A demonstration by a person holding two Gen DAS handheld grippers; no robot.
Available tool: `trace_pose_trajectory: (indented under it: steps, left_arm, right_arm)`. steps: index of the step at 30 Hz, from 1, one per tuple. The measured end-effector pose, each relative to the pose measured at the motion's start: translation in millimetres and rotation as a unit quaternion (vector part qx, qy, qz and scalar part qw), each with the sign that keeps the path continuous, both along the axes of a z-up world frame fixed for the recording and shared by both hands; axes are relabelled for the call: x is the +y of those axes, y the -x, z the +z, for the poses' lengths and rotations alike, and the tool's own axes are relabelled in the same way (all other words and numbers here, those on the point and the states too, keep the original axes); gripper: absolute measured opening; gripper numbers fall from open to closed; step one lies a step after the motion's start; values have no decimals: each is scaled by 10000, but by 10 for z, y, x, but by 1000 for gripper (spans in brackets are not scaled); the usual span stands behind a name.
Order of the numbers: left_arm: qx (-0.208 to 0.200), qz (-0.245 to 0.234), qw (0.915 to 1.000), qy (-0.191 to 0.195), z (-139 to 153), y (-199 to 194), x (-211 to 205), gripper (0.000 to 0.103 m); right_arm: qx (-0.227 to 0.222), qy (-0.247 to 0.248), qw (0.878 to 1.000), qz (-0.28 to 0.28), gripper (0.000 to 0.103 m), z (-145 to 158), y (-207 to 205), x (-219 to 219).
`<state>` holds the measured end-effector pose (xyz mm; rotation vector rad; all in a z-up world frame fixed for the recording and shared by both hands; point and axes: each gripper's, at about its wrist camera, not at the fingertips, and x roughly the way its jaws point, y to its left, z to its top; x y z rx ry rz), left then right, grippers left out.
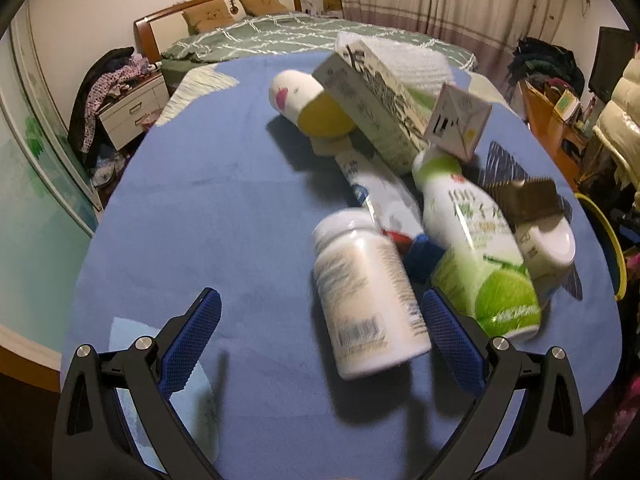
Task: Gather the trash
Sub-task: 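Carry the towel with the right gripper to the yellow bin and release, then grasp the white pill bottle with the left gripper, then carry the pill bottle with the left gripper over the bin and release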
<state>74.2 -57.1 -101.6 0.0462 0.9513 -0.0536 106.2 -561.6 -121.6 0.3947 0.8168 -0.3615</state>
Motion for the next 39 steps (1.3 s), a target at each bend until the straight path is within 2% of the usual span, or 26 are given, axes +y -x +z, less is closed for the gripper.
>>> trace_pose_trajectory:
  steps: [8, 14, 17, 20, 22, 24, 32, 35, 39]
  left_arm:
    - [35, 199, 9997, -131, -101, -57, 167, 99]
    - [77, -26, 9997, -229, -51, -163, 175, 98]
    - [251, -178, 9993, -219, -74, -236, 155, 85]
    - [646, -350, 9973, -3, -170, -318, 162, 72]
    - [652, -373, 9972, 39, -177, -340, 169, 66]
    - [627, -387, 9972, 153, -161, -368, 190, 47]
    - [368, -507, 9977, 257, -1, -377, 177, 47]
    - [173, -591, 9978, 260, 204, -303, 86, 47]
    - [-188, -966, 9945, 344, 554, -278, -160, 47]
  right_arm:
    - [-11, -41, 9999, 92, 46, 13, -40, 95]
    - [-44, -54, 9999, 146, 46, 22, -53, 106]
    - [-78, -75, 9998, 143, 46, 27, -35, 103]
    - [-101, -85, 9999, 111, 46, 40, -21, 70]
    - [-129, -80, 9998, 100, 46, 55, -9, 57]
    - [-150, -76, 9998, 97, 46, 68, 2, 55]
    - [-187, -67, 9996, 202, 46, 93, 59, 132]
    - [-196, -41, 9996, 209, 46, 111, 99, 129]
    - [-219, 47, 9997, 99, 46, 139, 207, 82]
